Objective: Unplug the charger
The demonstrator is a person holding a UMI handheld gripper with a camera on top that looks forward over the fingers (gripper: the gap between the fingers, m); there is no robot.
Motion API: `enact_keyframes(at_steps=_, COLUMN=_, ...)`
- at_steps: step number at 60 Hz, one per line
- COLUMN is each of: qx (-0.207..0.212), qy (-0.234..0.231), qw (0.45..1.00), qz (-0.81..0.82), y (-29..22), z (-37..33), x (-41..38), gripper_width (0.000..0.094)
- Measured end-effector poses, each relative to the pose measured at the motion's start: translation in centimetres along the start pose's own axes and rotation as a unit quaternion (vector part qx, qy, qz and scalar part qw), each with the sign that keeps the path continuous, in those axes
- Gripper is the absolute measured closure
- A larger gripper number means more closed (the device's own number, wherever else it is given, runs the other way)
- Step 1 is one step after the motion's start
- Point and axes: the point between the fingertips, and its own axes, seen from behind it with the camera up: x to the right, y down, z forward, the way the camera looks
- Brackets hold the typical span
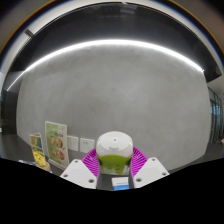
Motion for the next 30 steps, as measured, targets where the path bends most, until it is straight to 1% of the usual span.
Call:
enact_keyframes(at_steps=2, qx=0.003, qy=0.012, qw=1.000, qz=-0.007, y=-0.7, z=-0.4, x=1.6, gripper_width=0.0585)
enact_keyframes(at_steps=4, qx=-0.002, qy=0.025, qw=1.000, qz=-0.019, y=-0.1, z=-0.1, x=3.0, gripper_width=0.0586)
enact_keyframes(at_steps=6, qx=-0.017, qy=0.038, qw=0.999, qz=-0.028, y=0.6, z=-0.2, x=4.7, gripper_width=0.0586)
enact_keyframes(at_steps=8, qx=-0.042, qy=0.046, qw=0.998, qz=-0.032, y=2.6, z=-0.1, x=5.9, gripper_width=0.0584)
enact_keyframes(at_steps=11, qx=-0.095, qy=0.049, qw=0.994, qz=-0.034, y=7.0, z=-0.2, x=7.2, gripper_width=0.0585)
enact_keyframes(at_steps=12, qx=-0.112, qy=0.049, qw=0.992, qz=-0.034, y=9.7, z=-0.1, x=7.3, gripper_width=0.0586)
enact_keyframes(at_steps=19, qx=-0.270, qy=0.038, qw=0.962, qz=-0.030, y=20.3, z=-2.5, x=9.4, gripper_width=0.0576)
enact_keyframes(at_steps=21, qx=-0.301, qy=0.033, qw=0.953, qz=-0.025, y=23.4, z=-3.2, x=9.3, gripper_width=0.0575)
enact_keyframes(at_steps=23, qx=-0.328, qy=0.030, qw=0.944, qz=-0.021, y=25.0, z=-3.8, x=9.6, gripper_width=0.0562)
enact_keyframes(at_steps=26, qx=-0.354, qy=0.030, qw=0.935, qz=-0.017, y=26.9, z=-4.2, x=9.9, gripper_width=0.0546)
enact_keyframes(at_steps=29, qx=-0.342, qy=0.035, qw=0.939, qz=-0.013, y=26.5, z=-3.5, x=10.0, gripper_width=0.0520)
enact_keyframes(at_steps=30, qx=-0.344, qy=0.038, qw=0.938, qz=-0.012, y=26.6, z=-3.4, x=10.2, gripper_width=0.0507)
